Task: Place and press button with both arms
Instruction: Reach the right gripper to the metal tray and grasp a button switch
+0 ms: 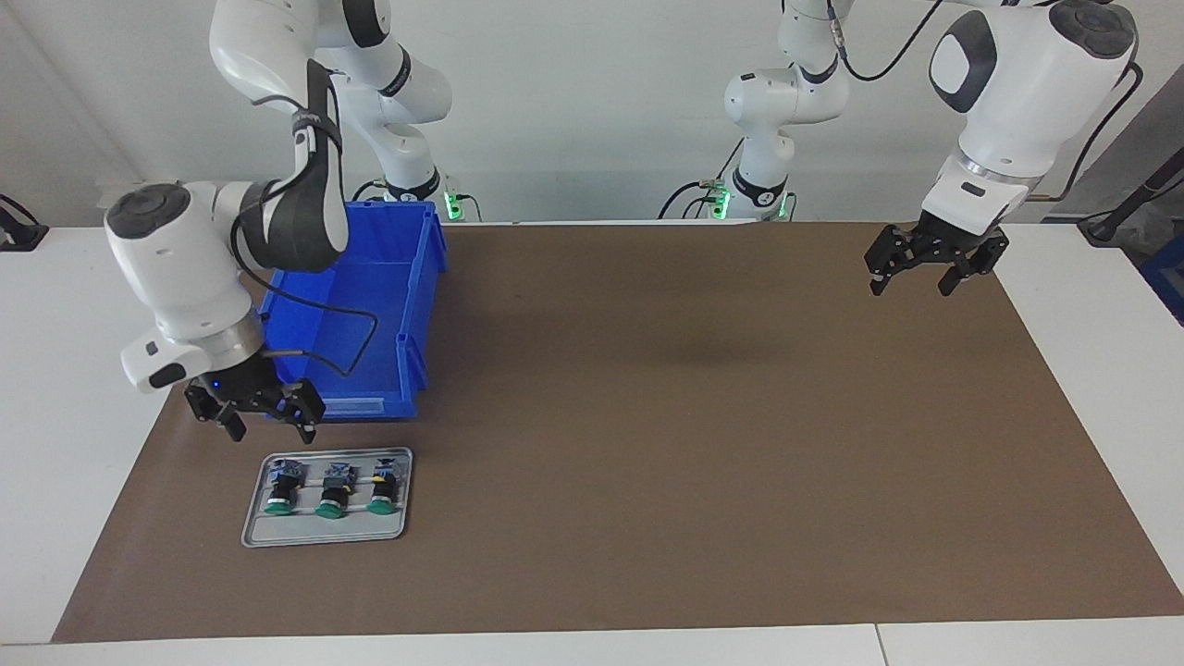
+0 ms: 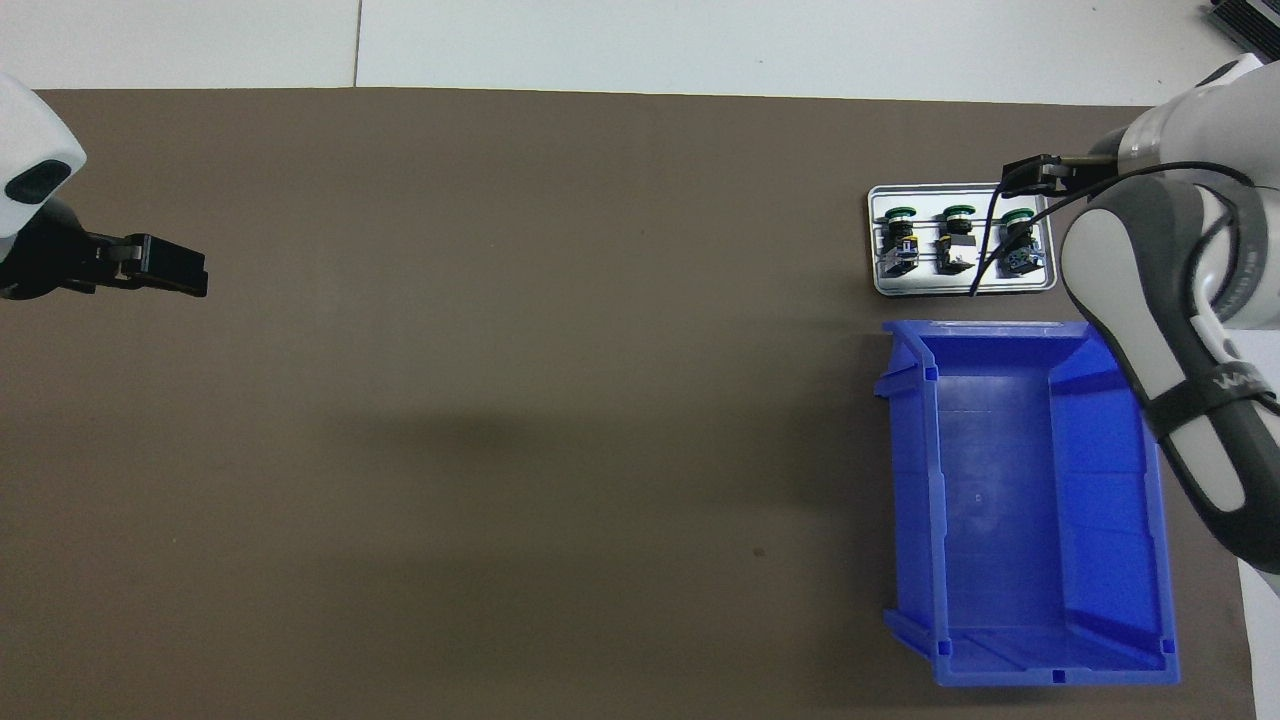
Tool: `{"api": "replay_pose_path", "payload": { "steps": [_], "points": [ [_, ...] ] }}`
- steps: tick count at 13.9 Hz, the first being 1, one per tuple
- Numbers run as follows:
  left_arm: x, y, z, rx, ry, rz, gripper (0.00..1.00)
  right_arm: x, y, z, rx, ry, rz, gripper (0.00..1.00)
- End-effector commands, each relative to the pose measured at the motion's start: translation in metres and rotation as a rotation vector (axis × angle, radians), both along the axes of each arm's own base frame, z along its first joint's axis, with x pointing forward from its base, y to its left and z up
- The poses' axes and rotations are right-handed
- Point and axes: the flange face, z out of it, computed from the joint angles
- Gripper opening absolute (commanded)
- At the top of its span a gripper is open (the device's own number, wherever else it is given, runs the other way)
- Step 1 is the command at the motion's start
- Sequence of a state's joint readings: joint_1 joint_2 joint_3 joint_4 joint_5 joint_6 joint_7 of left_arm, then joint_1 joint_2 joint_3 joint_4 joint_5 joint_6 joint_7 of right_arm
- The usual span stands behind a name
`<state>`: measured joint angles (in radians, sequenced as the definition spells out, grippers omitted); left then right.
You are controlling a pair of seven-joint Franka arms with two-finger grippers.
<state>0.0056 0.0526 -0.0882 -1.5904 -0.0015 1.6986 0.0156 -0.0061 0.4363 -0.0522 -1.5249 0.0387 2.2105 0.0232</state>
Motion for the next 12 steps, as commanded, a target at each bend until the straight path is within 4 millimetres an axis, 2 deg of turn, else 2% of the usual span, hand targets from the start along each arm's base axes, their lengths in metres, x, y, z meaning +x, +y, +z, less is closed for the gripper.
{"api": "replay_pose_path", "payload": {
  "steps": [1, 2, 4, 7, 10, 12],
  "points": [
    [-0.009, 0.003, 0.002, 0.020, 0.000, 0.011, 1.00, 0.022, -0.003, -0.030, 0.058, -0.042, -0.029, 1.00],
    [-0.009, 0.003, 0.002, 0.020, 0.000, 0.011, 1.00, 0.025, 0.000, -0.044, 0.073, -0.035, -0.038, 1.00],
    [-0.009, 0.003, 0.002, 0.020, 0.000, 0.011, 1.00, 0.025, 0.009, -0.055, 0.090, -0.049, -0.061, 1.00],
    [-0.009, 0.003, 0.002, 0.020, 0.000, 0.011, 1.00, 0.019, 0.010, -0.082, 0.086, -0.022, -0.064, 1.00],
    [-0.009, 0.003, 0.002, 0.020, 0.000, 0.011, 1.00, 0.010, 0.010, -0.108, 0.078, -0.029, -0.066, 0.89],
    [-0.009, 0.003, 0.002, 0.020, 0.000, 0.011, 1.00, 0.007, 0.010, -0.112, 0.077, -0.021, -0.065, 0.84]
  ]
}}
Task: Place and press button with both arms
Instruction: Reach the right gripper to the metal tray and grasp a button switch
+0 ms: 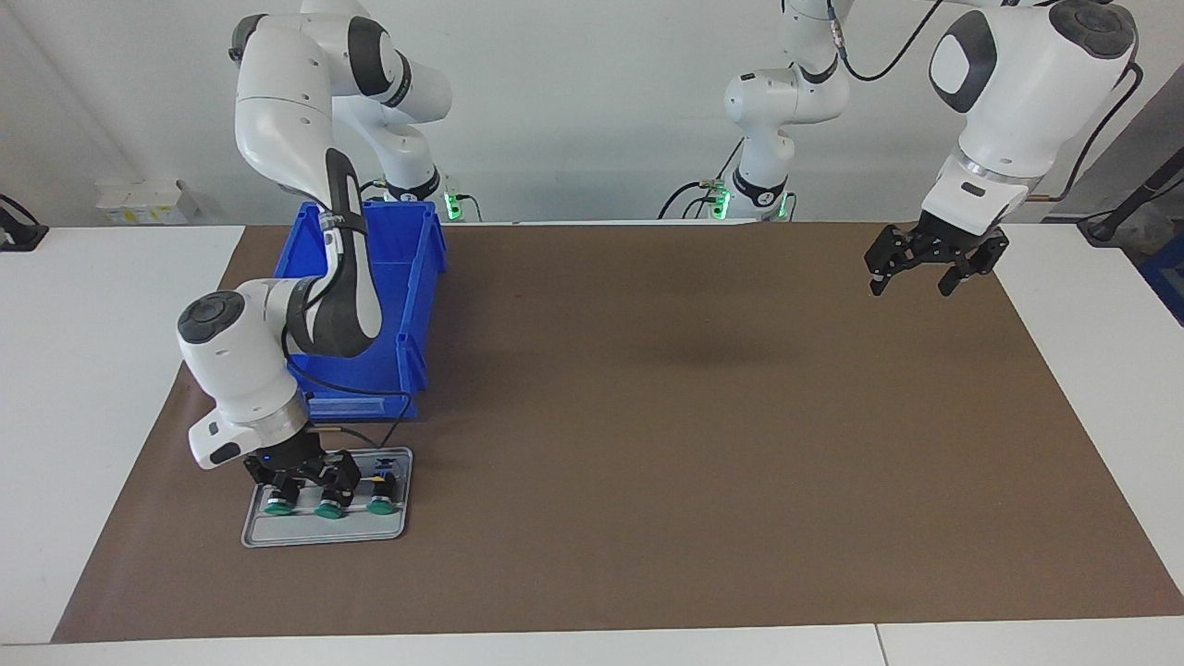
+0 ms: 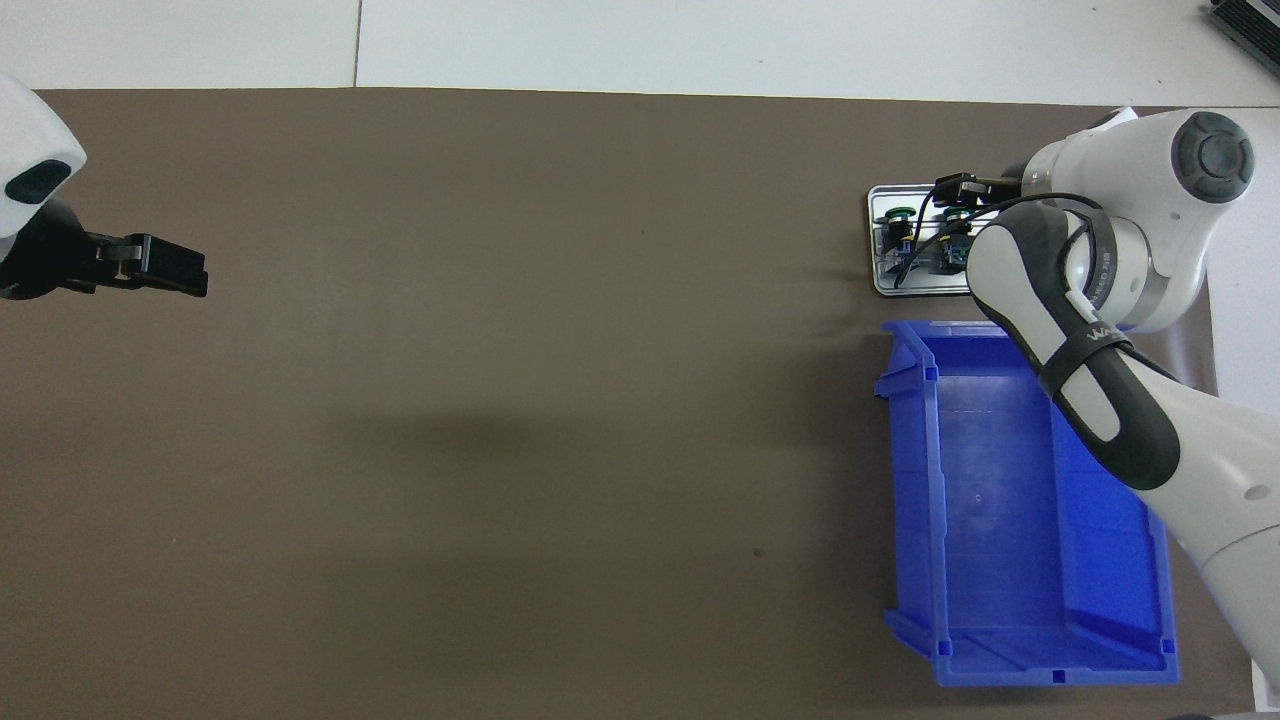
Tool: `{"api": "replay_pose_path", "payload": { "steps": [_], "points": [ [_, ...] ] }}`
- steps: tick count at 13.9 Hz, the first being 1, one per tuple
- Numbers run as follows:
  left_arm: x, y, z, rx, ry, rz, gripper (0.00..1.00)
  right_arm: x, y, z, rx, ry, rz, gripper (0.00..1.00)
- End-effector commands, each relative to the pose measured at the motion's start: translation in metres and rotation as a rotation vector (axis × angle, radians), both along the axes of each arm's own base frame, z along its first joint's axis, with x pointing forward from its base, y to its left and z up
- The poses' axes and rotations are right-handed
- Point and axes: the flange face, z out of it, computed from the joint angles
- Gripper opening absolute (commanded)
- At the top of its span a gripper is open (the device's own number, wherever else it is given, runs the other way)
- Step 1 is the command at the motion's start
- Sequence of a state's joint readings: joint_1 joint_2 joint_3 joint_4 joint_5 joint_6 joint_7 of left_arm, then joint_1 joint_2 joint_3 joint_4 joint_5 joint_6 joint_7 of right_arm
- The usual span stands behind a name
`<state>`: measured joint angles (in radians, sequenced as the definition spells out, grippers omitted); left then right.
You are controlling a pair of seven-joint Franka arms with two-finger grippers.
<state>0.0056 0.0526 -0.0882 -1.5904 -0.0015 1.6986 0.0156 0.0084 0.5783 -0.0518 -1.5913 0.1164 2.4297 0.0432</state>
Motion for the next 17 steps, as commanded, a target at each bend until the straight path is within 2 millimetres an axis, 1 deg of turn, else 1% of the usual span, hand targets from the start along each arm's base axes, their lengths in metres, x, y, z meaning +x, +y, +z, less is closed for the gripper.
{"api": "replay_pose_path", "payload": {
  "steps": [1, 3, 8, 9, 10, 11, 12, 13, 14, 16, 17],
  "points": [
    [-0.009, 0.003, 0.002, 0.020, 0.000, 0.011, 1.00, -0.007, 0.001, -0.008, 0.019, -0.002, -0.014, 0.82],
    [-0.009, 0.003, 0.002, 0.020, 0.000, 0.011, 1.00, -0.010, 0.001, -0.012, 0.019, -0.001, -0.016, 0.82],
    [-0.009, 0.003, 0.002, 0.020, 0.000, 0.011, 1.00, -0.023, 0.004, -0.030, 0.011, 0.022, 0.018, 0.82],
    [-0.009, 0.003, 0.002, 0.020, 0.000, 0.011, 1.00, -0.023, 0.003, -0.030, 0.007, 0.018, 0.029, 0.62],
    [-0.009, 0.003, 0.002, 0.020, 0.000, 0.011, 1.00, -0.023, 0.003, -0.030, 0.001, 0.017, 0.051, 0.24],
    [-0.009, 0.003, 0.002, 0.020, 0.000, 0.011, 1.00, -0.023, 0.003, -0.030, -0.003, 0.018, 0.063, 0.00],
    [-0.009, 0.003, 0.002, 0.020, 0.000, 0.011, 1.00, -0.021, 0.003, -0.028, -0.002, 0.016, 0.061, 0.00],
    [-0.009, 0.003, 0.002, 0.020, 0.000, 0.011, 1.00, -0.019, -0.001, -0.023, -0.008, 0.015, 0.065, 0.00],
    [-0.009, 0.003, 0.002, 0.020, 0.000, 0.011, 1.00, -0.016, -0.003, -0.016, -0.014, 0.014, 0.070, 0.00],
    [-0.009, 0.003, 0.002, 0.020, 0.000, 0.011, 1.00, -0.004, -0.001, 0.017, -0.015, 0.030, 0.079, 0.00],
    [-0.009, 0.003, 0.002, 0.020, 0.000, 0.011, 1.00, 0.001, -0.001, 0.038, -0.034, 0.040, 0.094, 0.00]
  ]
}}
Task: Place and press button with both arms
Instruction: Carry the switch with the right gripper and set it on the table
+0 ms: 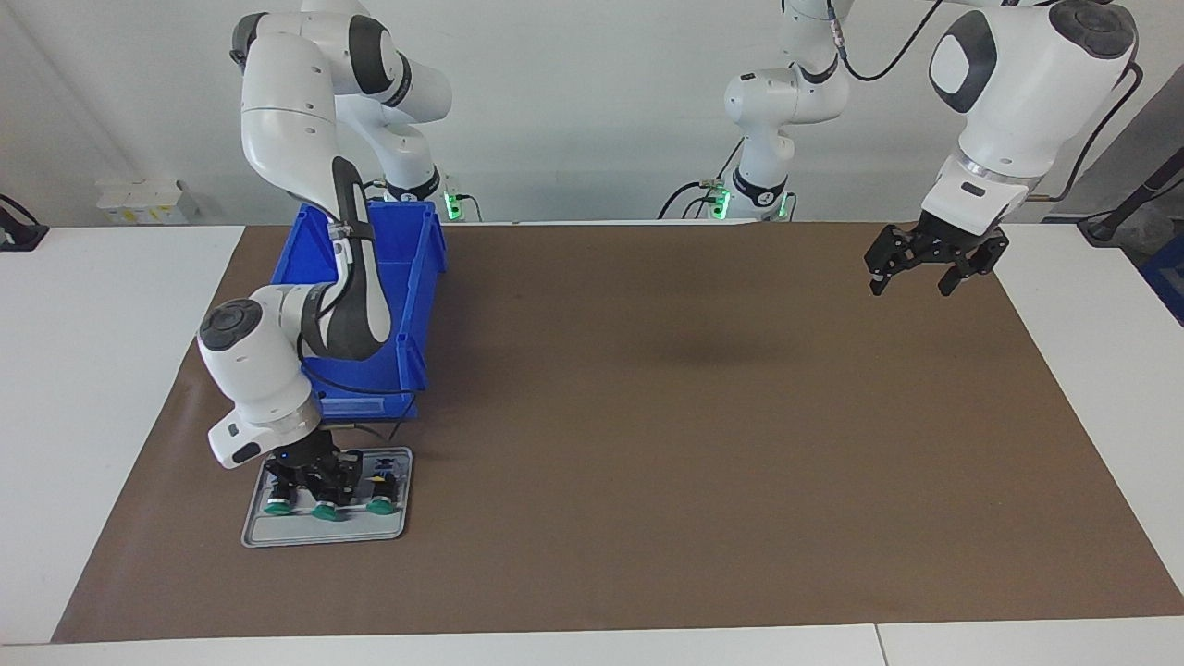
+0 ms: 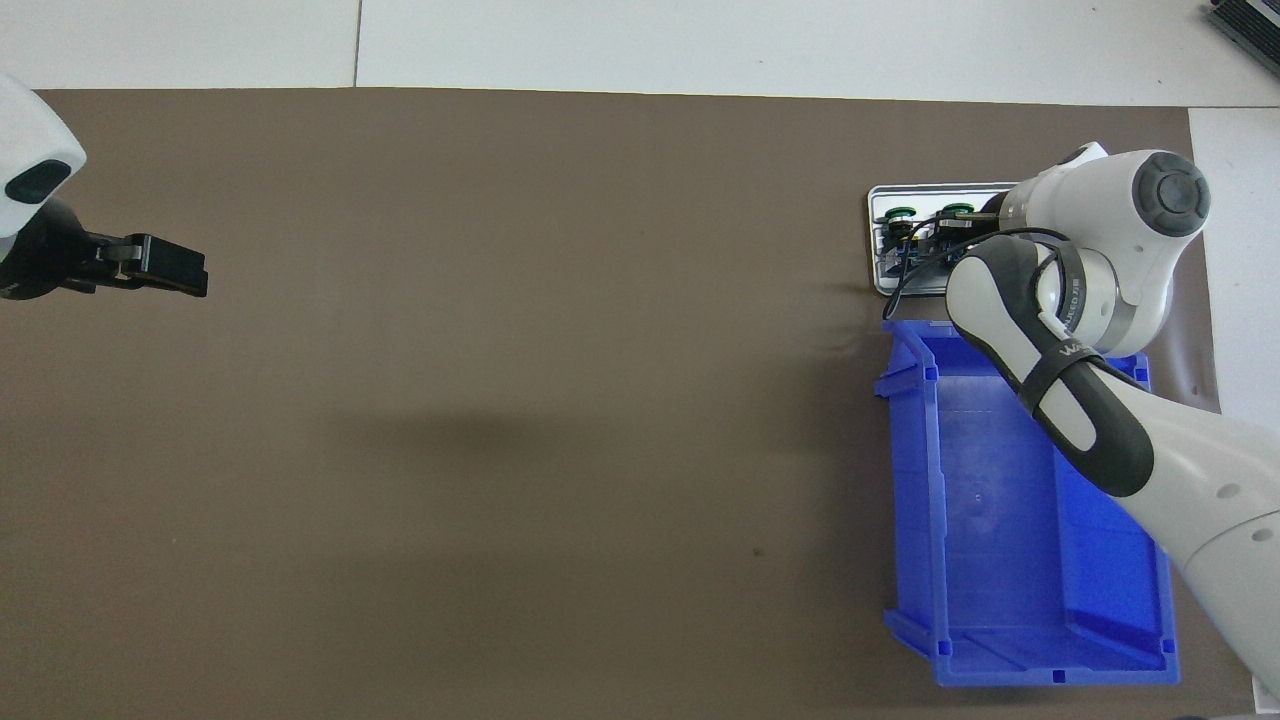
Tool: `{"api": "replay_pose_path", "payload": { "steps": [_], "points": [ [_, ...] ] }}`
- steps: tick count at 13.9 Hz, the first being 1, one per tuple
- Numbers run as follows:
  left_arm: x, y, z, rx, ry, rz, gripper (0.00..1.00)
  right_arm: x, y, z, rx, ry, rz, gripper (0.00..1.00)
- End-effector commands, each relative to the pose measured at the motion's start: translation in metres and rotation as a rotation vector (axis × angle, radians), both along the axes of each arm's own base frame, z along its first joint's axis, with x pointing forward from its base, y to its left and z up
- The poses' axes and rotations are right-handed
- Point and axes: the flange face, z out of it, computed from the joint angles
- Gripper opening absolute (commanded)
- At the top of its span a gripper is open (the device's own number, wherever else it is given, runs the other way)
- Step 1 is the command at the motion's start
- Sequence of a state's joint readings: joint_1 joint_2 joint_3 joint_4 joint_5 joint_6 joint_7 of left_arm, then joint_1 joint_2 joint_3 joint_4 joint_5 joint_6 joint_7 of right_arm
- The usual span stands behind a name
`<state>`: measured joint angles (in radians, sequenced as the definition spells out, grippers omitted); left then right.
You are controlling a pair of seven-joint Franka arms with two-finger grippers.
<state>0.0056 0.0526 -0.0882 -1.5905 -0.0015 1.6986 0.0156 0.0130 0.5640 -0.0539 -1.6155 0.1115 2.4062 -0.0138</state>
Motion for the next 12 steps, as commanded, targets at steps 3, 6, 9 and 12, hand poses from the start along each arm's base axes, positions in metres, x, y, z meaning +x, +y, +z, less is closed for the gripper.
{"api": "replay_pose_path", "payload": {
  "steps": [3, 6, 9, 12],
  "points": [
    [-0.009, 0.003, 0.002, 0.020, 0.000, 0.011, 1.00, 0.006, 0.007, 0.108, -0.066, 0.057, 0.052, 0.00],
    [-0.009, 0.003, 0.002, 0.020, 0.000, 0.011, 1.00, -0.008, 0.070, 0.144, -0.043, 0.075, -0.054, 0.00],
    [-0.009, 0.003, 0.002, 0.020, 0.000, 0.011, 1.00, -0.022, 0.161, 0.147, -0.037, 0.071, -0.208, 0.00],
    [-0.009, 0.003, 0.002, 0.020, 0.000, 0.011, 1.00, -0.046, 0.248, 0.149, 0.015, 0.063, -0.397, 0.00]
  ]
}}
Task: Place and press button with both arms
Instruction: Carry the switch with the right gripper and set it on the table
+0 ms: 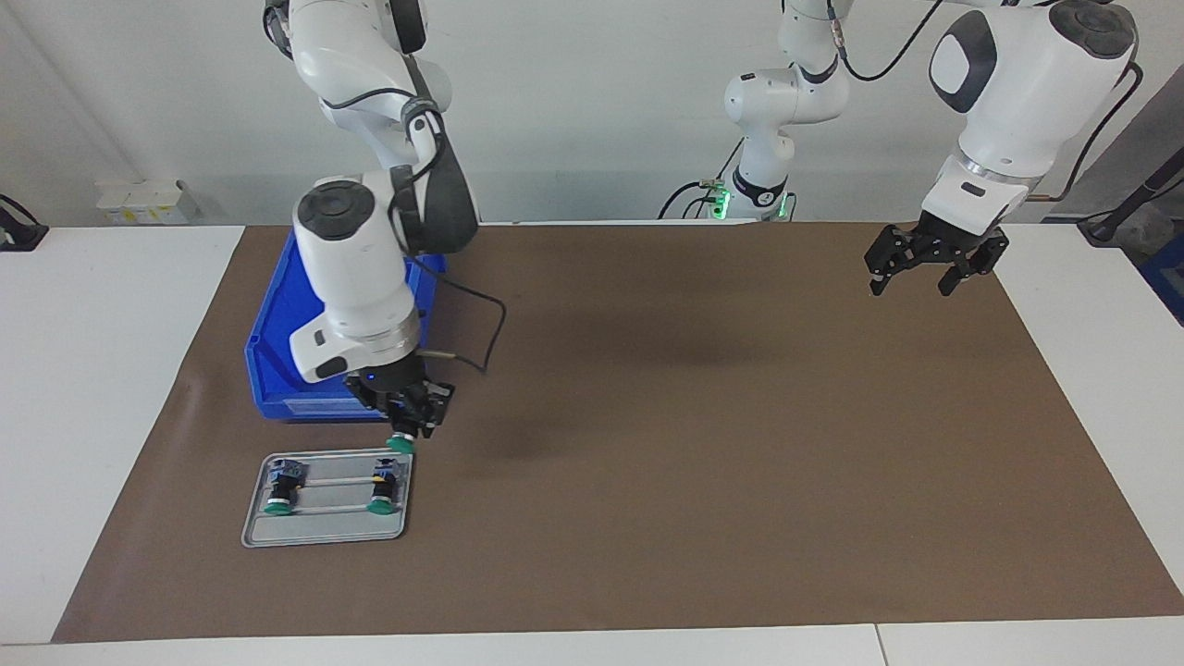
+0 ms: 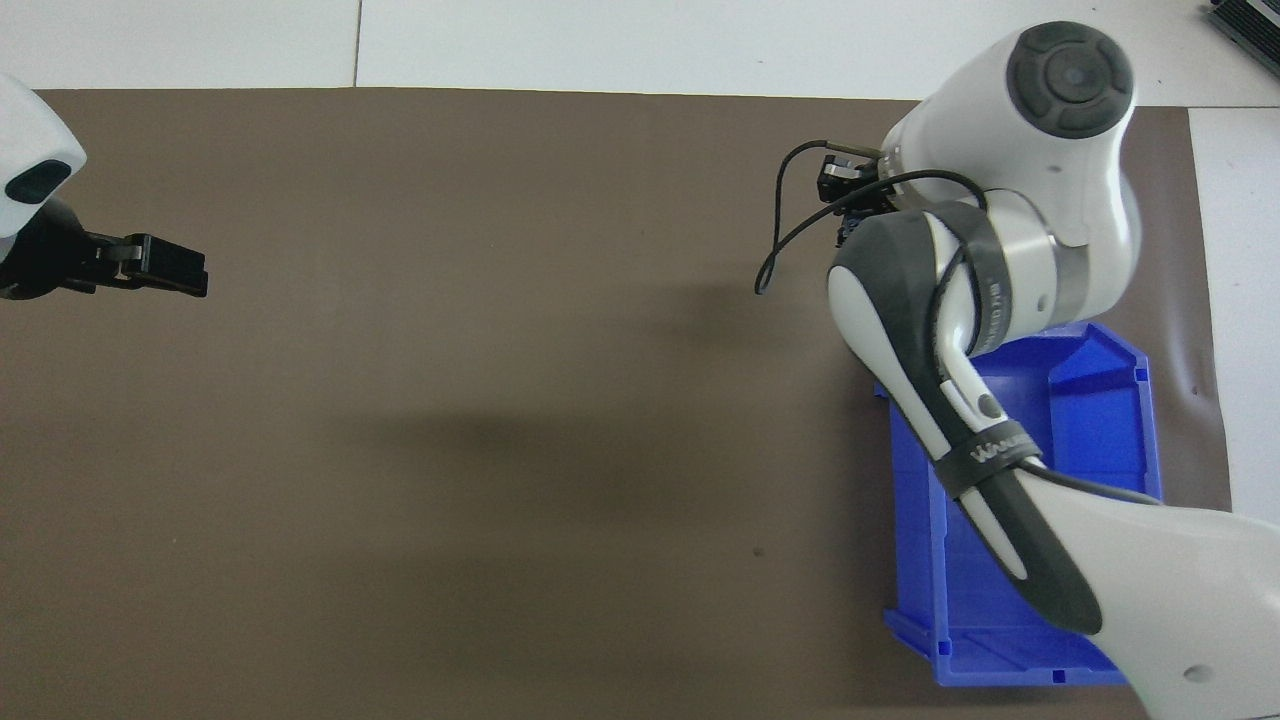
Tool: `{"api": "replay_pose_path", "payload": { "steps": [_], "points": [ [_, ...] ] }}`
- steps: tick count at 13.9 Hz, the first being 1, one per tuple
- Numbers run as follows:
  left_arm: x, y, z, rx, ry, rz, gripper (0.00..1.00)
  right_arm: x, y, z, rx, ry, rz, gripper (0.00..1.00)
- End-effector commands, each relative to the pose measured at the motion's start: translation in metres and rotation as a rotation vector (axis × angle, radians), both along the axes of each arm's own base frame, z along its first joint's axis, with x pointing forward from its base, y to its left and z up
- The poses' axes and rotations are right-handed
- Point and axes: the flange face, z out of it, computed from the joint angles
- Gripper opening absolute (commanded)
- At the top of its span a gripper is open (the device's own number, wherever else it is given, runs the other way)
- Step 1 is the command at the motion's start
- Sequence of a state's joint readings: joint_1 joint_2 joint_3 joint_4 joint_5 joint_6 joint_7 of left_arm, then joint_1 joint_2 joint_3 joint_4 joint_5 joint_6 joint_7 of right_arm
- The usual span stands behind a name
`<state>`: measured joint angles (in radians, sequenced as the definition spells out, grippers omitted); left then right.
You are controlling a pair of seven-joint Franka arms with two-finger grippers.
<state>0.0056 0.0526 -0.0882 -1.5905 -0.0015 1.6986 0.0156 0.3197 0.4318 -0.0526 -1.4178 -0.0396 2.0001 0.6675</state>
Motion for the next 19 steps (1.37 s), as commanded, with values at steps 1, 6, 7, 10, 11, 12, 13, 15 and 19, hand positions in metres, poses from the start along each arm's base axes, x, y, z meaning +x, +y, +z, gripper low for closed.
{"api": "replay_pose_path", "payload": {
  "steps": [1, 6, 7, 10, 11, 12, 13, 15, 19],
  "points": [
    [-0.009, 0.003, 0.002, 0.020, 0.000, 0.011, 1.00, -0.023, 0.070, 0.000, 0.028, -0.014, -0.167, 0.00],
    [-0.009, 0.003, 0.002, 0.020, 0.000, 0.011, 1.00, -0.086, 0.210, -0.026, 0.091, -0.031, -0.435, 0.00],
    [-0.009, 0.003, 0.002, 0.020, 0.000, 0.011, 1.00, -0.100, 0.238, -0.050, 0.086, -0.016, -0.505, 0.00],
    [-0.009, 0.003, 0.002, 0.020, 0.000, 0.011, 1.00, -0.111, 0.307, -0.083, 0.167, -0.030, -0.761, 0.00],
    [-0.009, 0.003, 0.002, 0.020, 0.000, 0.011, 1.00, -0.113, 0.315, -0.090, 0.188, -0.027, -0.801, 0.00],
    [-0.009, 0.003, 0.002, 0.020, 0.000, 0.011, 1.00, -0.122, 0.325, -0.096, 0.194, -0.021, -0.806, 0.00],
    [-0.009, 0.003, 0.002, 0.020, 0.000, 0.011, 1.00, -0.130, 0.334, -0.104, 0.191, -0.012, -0.805, 0.00],
    [-0.009, 0.003, 0.002, 0.020, 0.000, 0.011, 1.00, -0.136, 0.338, -0.107, 0.204, -0.012, -0.820, 0.00],
    [-0.009, 0.003, 0.002, 0.020, 0.000, 0.011, 1.00, -0.150, 0.338, -0.131, 0.175, -0.003, -0.838, 0.00]
  ]
}}
